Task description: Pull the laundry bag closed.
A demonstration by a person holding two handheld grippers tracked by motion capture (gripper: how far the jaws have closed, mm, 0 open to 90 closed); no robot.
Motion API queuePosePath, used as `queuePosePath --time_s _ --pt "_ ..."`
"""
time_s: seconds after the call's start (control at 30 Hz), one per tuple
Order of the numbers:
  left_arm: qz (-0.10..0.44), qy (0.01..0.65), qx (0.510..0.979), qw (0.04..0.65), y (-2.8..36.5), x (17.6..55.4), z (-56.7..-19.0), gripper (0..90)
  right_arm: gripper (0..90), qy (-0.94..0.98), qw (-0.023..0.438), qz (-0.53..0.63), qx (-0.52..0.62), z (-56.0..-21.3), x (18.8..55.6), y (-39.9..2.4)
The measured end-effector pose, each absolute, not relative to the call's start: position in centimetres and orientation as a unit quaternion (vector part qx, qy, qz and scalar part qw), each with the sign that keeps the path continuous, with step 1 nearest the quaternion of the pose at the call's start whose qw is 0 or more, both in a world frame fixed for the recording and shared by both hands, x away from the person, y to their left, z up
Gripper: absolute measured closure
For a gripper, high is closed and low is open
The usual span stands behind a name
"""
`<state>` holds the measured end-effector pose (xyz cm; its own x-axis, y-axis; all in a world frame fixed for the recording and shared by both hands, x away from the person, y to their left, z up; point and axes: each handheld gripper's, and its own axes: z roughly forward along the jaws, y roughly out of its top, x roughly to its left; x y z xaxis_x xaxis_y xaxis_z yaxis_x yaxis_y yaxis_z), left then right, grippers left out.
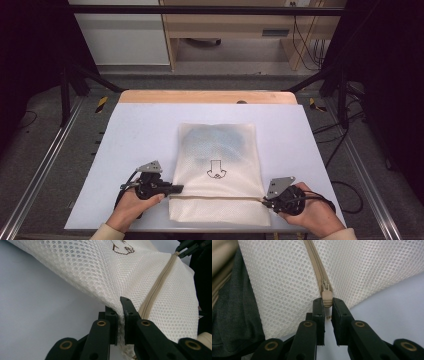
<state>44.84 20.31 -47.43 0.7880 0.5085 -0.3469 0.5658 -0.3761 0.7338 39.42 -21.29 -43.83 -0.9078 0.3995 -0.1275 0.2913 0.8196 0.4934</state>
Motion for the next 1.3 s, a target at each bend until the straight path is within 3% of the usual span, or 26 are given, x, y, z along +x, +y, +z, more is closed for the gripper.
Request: queuePosePath --time_s 0.13,0.43,0.57,0.9,0.97,1.1,1.3 --pt "-0.026 0.328 0.829 0.452 20.3 44.7 -47.5 80.3 81.2 0.947 0.107 0.239 0.186 -44.2 39.5 -21.0" --pt "0.006 0.348 0.819 0.456 20.9 44.2 -46.7 55.6 73.4 0.943 0.110 0.247 0.192 -43.9 39.6 -21.0" --pt "0.013 0.352 0.817 0.457 21.4 44.1 -46.4 49.6 69.6 0.941 0.114 0.250 0.196 -43.6 39.5 -21.1" --pt "0.052 0.357 0.810 0.462 22.0 43.8 -45.2 24.7 41.5 0.929 0.142 0.269 0.209 -42.7 39.6 -20.4" --pt "0.061 0.359 0.808 0.463 22.1 43.8 -45.1 21.8 31.5 0.925 0.157 0.271 0.216 -42.6 39.7 -20.1" --pt "0.080 0.360 0.805 0.464 22.4 43.8 -44.6 16.3 20.0 0.915 0.176 0.280 0.232 -42.4 40.0 -19.6" --pt "0.114 0.366 0.793 0.473 22.9 43.8 -43.8 8.9 8.3 0.899 0.194 0.298 0.258 -41.8 40.7 -18.8"
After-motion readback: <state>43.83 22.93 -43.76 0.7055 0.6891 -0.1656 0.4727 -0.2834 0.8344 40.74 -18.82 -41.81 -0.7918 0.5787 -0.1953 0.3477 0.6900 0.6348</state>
